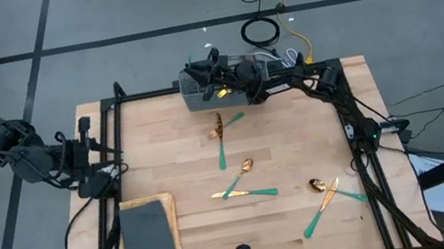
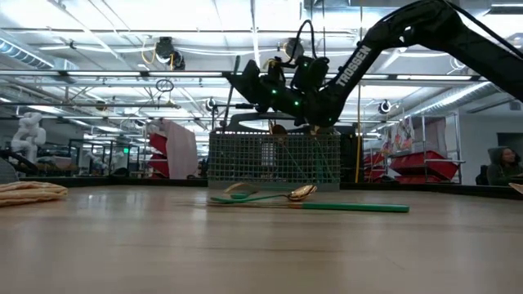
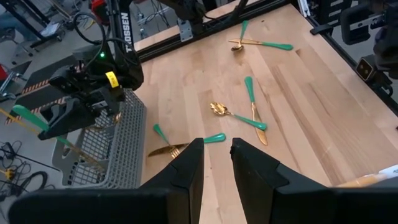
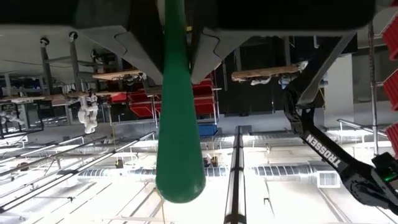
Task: Sort silverware
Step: Put the green knife into the gray silverware holder
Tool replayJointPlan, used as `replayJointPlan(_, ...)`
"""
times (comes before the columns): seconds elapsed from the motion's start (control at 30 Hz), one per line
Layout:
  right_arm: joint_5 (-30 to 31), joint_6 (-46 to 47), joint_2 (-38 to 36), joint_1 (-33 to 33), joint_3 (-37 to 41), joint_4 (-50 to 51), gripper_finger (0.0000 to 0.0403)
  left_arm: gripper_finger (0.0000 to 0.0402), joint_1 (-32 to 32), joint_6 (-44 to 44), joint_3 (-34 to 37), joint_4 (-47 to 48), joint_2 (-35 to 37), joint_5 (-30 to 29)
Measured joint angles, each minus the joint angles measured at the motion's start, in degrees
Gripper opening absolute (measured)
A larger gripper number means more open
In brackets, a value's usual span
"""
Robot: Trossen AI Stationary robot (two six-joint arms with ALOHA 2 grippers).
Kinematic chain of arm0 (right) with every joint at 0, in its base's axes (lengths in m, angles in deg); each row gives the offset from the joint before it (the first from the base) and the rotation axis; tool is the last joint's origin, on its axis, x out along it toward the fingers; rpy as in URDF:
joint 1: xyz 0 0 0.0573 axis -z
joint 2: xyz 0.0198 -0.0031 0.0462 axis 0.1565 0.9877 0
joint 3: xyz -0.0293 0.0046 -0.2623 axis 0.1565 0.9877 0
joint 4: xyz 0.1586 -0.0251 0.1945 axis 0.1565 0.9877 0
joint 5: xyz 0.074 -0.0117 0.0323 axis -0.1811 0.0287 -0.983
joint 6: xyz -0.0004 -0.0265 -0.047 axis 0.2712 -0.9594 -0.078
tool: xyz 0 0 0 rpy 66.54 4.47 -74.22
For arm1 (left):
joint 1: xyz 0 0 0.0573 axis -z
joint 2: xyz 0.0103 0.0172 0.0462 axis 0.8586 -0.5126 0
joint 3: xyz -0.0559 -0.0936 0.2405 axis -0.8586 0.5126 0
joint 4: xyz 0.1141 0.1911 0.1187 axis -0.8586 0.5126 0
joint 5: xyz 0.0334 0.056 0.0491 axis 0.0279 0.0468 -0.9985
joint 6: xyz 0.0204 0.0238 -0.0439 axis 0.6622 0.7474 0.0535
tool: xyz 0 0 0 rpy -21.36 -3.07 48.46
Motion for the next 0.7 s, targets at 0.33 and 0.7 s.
replayJointPlan(0.33,2.22,-3.07,-3.94,-1.02,0.29,14.72,0.0057,0.0090,0.00,0.01,0.00,-0.02,0.00,0.60)
replayJointPlan(0.7,3.82,-7.13,-8.53,-1.67,0.09,28.12,0.0057,0.0090,0.01,-0.08,0.00,-0.03,0.00,1.10)
